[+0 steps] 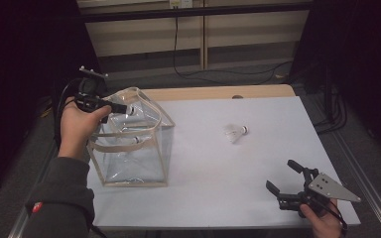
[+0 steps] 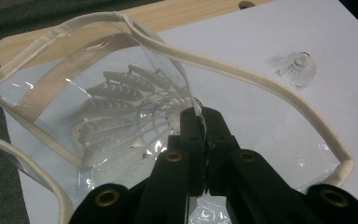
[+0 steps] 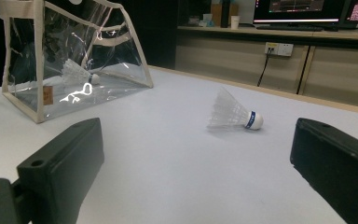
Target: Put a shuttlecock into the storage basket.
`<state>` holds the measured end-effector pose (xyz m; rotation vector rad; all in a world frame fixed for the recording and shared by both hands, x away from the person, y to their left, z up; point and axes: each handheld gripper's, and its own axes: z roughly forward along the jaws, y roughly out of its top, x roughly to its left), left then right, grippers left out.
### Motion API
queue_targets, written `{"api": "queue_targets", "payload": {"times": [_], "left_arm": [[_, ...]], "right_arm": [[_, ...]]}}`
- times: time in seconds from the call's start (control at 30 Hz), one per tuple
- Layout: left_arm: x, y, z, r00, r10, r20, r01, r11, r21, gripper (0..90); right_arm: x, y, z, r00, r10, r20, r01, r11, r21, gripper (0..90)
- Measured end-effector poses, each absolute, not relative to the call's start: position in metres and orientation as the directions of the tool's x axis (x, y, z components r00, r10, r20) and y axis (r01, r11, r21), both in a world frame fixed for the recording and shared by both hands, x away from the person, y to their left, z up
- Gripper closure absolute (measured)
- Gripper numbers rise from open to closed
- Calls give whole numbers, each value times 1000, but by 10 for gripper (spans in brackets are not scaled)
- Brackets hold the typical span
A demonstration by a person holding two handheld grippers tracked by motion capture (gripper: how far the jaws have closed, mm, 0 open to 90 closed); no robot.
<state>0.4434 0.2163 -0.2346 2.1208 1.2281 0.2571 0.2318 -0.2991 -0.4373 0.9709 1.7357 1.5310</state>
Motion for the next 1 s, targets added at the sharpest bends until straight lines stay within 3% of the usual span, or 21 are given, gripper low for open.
{"api": "queue_targets", "payload": {"times": [1.0], "left_arm": [[449, 212, -247, 527, 835, -159, 715, -334, 614, 886]], "right_arm": [[232, -299, -437, -540, 842, 17, 122, 58, 991, 25]]}}
